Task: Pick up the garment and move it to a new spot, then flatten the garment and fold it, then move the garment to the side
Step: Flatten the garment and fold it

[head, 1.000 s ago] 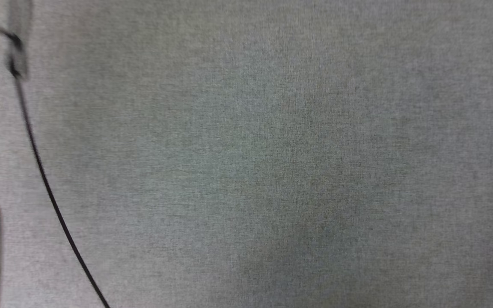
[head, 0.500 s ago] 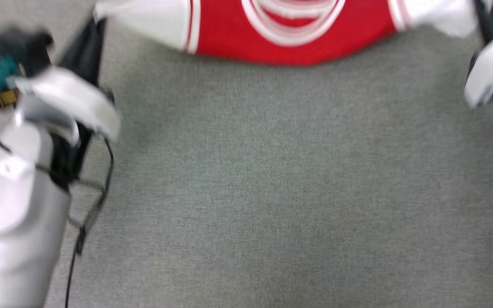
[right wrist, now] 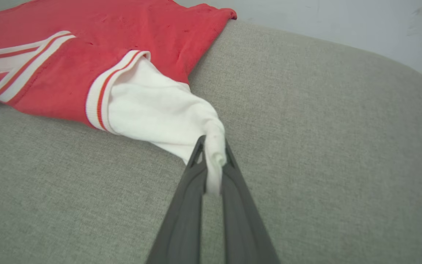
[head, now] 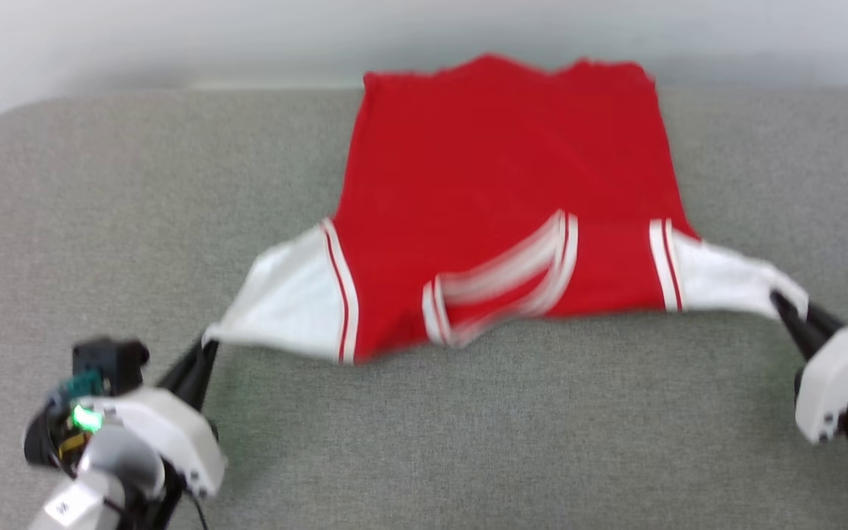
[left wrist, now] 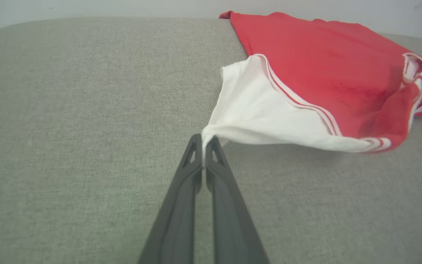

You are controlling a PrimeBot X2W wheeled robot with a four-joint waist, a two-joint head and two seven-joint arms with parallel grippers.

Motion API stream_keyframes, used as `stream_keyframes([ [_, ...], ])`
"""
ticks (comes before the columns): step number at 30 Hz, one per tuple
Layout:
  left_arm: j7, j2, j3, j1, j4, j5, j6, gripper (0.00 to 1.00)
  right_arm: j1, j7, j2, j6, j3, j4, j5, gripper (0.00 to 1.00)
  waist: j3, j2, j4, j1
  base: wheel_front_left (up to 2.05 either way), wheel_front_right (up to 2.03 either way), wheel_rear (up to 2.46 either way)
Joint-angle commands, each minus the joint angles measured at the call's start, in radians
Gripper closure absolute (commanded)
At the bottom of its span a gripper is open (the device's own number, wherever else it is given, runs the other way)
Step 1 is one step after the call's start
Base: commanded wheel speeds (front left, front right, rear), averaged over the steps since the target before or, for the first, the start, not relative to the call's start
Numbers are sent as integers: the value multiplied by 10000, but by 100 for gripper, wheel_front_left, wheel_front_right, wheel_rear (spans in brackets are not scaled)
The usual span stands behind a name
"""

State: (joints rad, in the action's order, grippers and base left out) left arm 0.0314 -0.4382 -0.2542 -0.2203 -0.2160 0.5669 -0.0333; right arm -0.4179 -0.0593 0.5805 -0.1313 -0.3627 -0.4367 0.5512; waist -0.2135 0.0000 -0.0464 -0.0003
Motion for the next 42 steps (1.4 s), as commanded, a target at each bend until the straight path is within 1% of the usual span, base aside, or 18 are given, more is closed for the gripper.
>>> stream_keyframes([
  [1, 98, -85, -7, 414, 58, 82, 85, 100, 468, -26, 101, 9, 86, 51, 63, 100, 383, 0, -7, 3, 0, 0, 0],
  [3, 238, -100, -56, 899, 163, 175, 168, 100, 994, -78, 186, 10, 120, 140, 110, 100, 595, 0, 11, 3, 0, 0, 0],
  [4, 477, -131, -151, 1578, 359, 263, 253, 100, 1675, -142, 251, 10, 236, 259, 228, 100, 901, 0, 36, 3, 0, 0, 0],
  [10, 793, -263, -158, 2713, 920, 486, 504, 100, 3005, -285, 454, 10, 467, 760, 615, 100, 1482, 0, 83, 3, 0, 0, 0],
  [14, 890, -439, -58, 3506, 1332, 639, 661, 100, 3803, -289, 593, 10, 674, 1352, 819, 100, 1674, 0, 164, 3, 0, 0, 0],
  [17, 945, -513, -64, 4038, 1634, 712, 731, 100, 4405, -501, 743, 10, 686, 1709, 849, 100, 1771, 0, 204, 3, 0, 0, 0],
  [20, 1058, -521, -150, 4377, 1975, 767, 782, 100, 4857, -679, 842, 10, 679, 1984, 818, 100, 1789, 0, 213, 3, 0, 0, 0],
  [23, 1185, -451, -282, 4462, 2251, 765, 826, 100, 5116, -746, 802, 10, 813, 2072, 817, 100, 1759, 0, 207, 3, 0, 0, 0],
  [27, 1145, -378, -502, 4241, 2616, 655, 697, 100, 5167, -1059, 784, 10, 919, 2241, 922, 100, 1584, 0, 158, 3, 0, 0, 0],
  [28, 1134, -326, -538, 4157, 2741, 671, 665, 100, 5099, -1180, 752, 10, 1085, 2271, 975, 36, 1514, 0, 134, 3, 0, 0, 0],
  [29, 1148, -287, -585, 4084, 2872, 691, 643, 100, 5065, -1441, 712, 10, 1155, 2323, 1099, 0, 1443, 0, 99, 3, 0, 0, 0],
  [30, 1187, -310, -638, 4048, 2992, 668, 617, 100, 5019, -1685, 753, 9, 1128, 2501, 1167, 0, 1360, 0, 59, 3, 0, 0, 0],
  [32, 1288, -331, -744, 3980, 3204, 601, 592, 100, 4755, -2162, 892, 9, 1407, 2856, 1293, 0, 1174, 0, -8, 3, 0, 0, 0],
  [35, 1446, -407, -843, 3834, 3609, 502, 580, 100, 4387, -3113, 888, 7, 1915, 3591, 1761, 0, 806, 0, -135, 3, 0, 0, 0],
  [39, 1818, -522, -1053, 3706, 4307, 403, 579, 100, 3408, -5088, 1018, 7, 2739, 4697, 2107, 0, 126, 0, -427, 3, 0, 0, 0],
  [42, 2161, -695, -1206, 3567, 4997, 213, 604, 100, 2232, -6748, 816, 7, 3306, 5199, 2069, 0, -546, 0, -768, 3, 0, 0, 0],
])
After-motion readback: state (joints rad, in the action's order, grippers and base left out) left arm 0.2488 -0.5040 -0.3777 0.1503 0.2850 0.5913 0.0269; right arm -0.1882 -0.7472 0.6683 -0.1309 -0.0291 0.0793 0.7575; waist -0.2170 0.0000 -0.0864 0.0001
